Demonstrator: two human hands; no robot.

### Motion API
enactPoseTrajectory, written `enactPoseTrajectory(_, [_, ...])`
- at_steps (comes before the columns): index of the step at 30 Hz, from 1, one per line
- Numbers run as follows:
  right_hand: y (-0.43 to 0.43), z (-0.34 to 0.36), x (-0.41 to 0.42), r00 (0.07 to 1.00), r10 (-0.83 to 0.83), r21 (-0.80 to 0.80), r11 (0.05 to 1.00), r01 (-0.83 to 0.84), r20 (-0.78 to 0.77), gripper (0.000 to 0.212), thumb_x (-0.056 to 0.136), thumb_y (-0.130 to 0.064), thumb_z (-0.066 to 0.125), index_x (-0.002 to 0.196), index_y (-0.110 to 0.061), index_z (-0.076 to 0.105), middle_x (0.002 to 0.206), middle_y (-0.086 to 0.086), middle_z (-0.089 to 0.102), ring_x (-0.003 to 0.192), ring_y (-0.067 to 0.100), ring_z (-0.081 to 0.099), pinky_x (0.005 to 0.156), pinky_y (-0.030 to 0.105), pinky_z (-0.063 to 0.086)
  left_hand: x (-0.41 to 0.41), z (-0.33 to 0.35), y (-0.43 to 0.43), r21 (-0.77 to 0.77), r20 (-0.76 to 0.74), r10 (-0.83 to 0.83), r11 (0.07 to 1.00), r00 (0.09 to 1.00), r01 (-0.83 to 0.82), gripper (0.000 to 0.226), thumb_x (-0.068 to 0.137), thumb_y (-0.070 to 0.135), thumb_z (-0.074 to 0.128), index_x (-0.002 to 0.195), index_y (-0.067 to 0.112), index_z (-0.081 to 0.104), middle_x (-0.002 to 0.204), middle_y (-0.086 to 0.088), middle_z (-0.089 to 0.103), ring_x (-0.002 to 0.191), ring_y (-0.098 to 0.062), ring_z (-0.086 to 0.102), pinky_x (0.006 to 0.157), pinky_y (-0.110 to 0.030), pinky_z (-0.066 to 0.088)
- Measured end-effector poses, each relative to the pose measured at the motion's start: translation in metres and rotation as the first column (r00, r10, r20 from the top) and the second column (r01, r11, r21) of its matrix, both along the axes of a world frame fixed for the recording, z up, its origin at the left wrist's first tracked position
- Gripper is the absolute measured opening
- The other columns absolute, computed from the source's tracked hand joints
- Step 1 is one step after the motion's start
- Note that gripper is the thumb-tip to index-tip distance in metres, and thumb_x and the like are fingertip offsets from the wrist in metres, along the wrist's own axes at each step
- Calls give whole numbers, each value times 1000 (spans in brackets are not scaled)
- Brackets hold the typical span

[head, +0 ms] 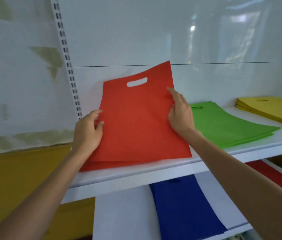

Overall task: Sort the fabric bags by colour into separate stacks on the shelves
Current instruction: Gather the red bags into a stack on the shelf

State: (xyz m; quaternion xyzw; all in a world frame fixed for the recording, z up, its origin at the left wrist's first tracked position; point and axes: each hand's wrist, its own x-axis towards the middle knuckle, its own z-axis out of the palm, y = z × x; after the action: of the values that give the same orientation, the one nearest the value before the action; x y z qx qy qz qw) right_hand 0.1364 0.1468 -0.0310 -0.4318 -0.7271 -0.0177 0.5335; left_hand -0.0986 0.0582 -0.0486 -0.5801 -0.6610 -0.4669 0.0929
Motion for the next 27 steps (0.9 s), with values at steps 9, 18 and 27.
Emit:
enactPoseTrajectory(9, [-38,-2,240,928,-370,-90,926,366,-30,48,82,-1,41,129,0,51,127,18,55,112,33,54,96,33,36,213,4,36,18,-39,-397,917,917,398,30,83,11,64,114,10,65,109,-12,63,77,-17,49,78,-22,34])
enactPoseTrajectory(18, [-137,-95,510,705,-706,-292,663,689,61,38,87,4,45,122,-2,59,120,16,59,111,33,55,97,34,37,490,-84,30,-170,74,-704,689,706,705,33,83,9,65,116,10,64,107,-14,63,88,-30,56,79,-24,36])
enactPoseTrajectory(27, [-151,-221,602,680,-709,-518,516,682,188,37,86,4,47,118,-3,62,115,13,61,107,32,58,95,38,44,583,-227,31,-410,217,-721,544,658,732,32,85,10,64,116,9,64,99,-14,62,71,-13,42,71,-22,34])
